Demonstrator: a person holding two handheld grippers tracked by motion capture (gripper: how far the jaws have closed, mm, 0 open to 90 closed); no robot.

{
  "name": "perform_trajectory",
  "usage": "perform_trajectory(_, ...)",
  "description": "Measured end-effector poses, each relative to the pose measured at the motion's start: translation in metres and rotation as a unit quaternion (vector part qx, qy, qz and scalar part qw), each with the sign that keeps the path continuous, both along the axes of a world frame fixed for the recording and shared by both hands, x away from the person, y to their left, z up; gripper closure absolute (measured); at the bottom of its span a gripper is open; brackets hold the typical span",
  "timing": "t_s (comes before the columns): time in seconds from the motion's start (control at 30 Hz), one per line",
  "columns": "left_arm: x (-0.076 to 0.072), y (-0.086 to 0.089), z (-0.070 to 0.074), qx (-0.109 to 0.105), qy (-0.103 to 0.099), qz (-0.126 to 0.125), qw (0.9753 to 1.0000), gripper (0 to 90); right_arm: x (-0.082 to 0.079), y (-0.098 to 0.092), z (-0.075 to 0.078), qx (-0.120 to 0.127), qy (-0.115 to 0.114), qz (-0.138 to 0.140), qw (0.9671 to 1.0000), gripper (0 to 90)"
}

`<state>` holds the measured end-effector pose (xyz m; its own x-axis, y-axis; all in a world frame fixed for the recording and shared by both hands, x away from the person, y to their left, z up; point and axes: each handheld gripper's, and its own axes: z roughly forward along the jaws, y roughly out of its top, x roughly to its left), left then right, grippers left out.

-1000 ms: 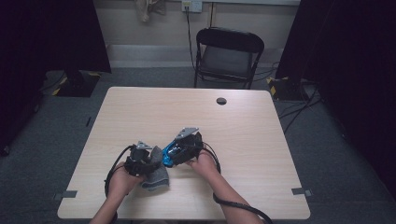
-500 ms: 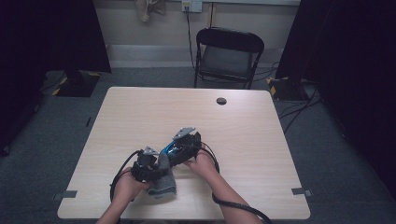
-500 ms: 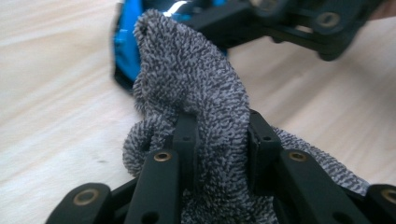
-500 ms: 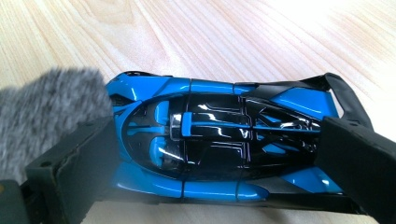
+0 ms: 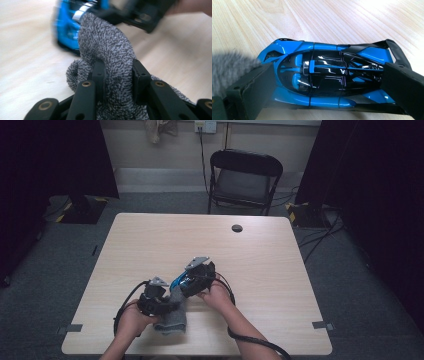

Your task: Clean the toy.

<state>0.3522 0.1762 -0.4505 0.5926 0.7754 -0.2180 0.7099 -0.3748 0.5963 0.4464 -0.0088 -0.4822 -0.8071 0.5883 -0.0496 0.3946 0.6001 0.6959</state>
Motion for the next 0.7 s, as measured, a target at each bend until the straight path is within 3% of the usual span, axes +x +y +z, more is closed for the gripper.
perform_trajectory(0.03,0.002,0.006,0.003,0.009,-0.011,0.008,0.9999,69.4,0.0,0.0,0.0,0.001,0.0,0.0,1.0,0.0)
perform_trajectory(0.1,0.009,0.021,0.007,0.001,-0.024,0.037,0.999,69.3,0.0,0.0,0.0,0.0,0.001,-0.001,1.0,0.0)
perform_trajectory(0.2,0.02,0.035,0.005,0.003,-0.029,0.072,0.997,69.4,0.0,0.0,0.0,-0.002,0.0,0.001,1.0,0.0)
perform_trajectory(0.37,0.038,0.047,-0.012,0.041,-0.037,0.11,0.9923,69.3,0.0,0.001,0.0,-0.002,0.002,0.0,1.0,0.0)
perform_trajectory(0.43,0.04,0.044,-0.014,0.038,-0.041,0.105,0.9929,69.2,0.0,0.001,0.0,-0.002,0.002,0.0,1.0,0.0)
perform_trajectory(0.5,0.041,0.036,-0.017,0.032,-0.032,0.096,0.9944,69.2,0.0,0.001,0.0,-0.002,0.002,0.0,1.0,0.0)
perform_trajectory(0.57,0.041,0.029,-0.019,0.041,-0.033,0.086,0.9949,69.1,0.0,0.001,0.0,-0.002,0.002,0.0,1.0,0.0)
perform_trajectory(0.7,0.04,0.023,-0.02,0.039,-0.025,0.079,0.9958,69.5,-0.001,0.001,0.0,-0.002,0.001,0.0,1.0,0.0)
